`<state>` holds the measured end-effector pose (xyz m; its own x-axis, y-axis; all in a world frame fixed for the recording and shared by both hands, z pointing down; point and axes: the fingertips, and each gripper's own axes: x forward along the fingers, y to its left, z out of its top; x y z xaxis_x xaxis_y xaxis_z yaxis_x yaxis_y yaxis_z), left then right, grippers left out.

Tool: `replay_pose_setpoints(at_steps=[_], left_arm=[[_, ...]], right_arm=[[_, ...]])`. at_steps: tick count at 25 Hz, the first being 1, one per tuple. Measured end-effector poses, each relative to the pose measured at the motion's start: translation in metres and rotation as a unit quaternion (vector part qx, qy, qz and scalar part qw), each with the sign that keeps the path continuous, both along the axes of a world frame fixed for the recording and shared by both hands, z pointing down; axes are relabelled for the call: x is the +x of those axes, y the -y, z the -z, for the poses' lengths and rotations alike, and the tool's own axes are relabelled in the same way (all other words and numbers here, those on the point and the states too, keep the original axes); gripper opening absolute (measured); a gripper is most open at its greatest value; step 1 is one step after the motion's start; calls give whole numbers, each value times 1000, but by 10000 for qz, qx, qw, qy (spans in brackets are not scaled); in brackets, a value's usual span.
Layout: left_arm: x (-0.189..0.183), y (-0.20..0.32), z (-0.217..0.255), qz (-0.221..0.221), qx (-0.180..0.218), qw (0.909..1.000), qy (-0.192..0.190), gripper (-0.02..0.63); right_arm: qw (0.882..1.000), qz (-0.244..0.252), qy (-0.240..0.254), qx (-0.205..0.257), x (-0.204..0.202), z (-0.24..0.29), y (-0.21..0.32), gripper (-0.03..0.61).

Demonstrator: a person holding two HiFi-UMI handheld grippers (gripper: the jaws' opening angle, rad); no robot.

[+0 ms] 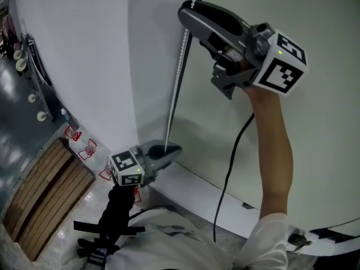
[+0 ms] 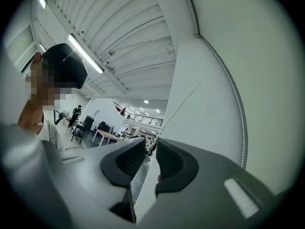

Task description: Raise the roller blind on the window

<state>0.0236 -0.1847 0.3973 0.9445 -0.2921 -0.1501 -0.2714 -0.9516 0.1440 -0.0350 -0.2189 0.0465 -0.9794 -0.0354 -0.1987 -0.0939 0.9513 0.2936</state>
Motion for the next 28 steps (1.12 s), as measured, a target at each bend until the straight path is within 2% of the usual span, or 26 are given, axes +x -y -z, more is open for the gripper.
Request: replay_pose_setpoints(at_steps=[3,6,10,15,21,28], left_arm=[[2,1,7,-12,-30,10000,-16,-2],[0,-2,3,-25,-50,10000,-8,-2],[0,-3,3,-45,-38,10000,-21,-2],[0,0,5,-54,-133,9999,-36,-2],[3,0,6,-55,-145,9999,-43,-2],[3,2,11,-38,-132,9999,-47,-2]], right_arm=[[10000,-40,40,-78,2,7,2,21],[9997,-82,-11,-239,0,-5,1,18],[9976,19,104,-686,2,-15,6,16],[9958,132,272,-861,11,-15,9,15],[9973,43,-146,-720,9,-41,-2,14],[9929,1,-627,-1006,2,-112,-7,14]])
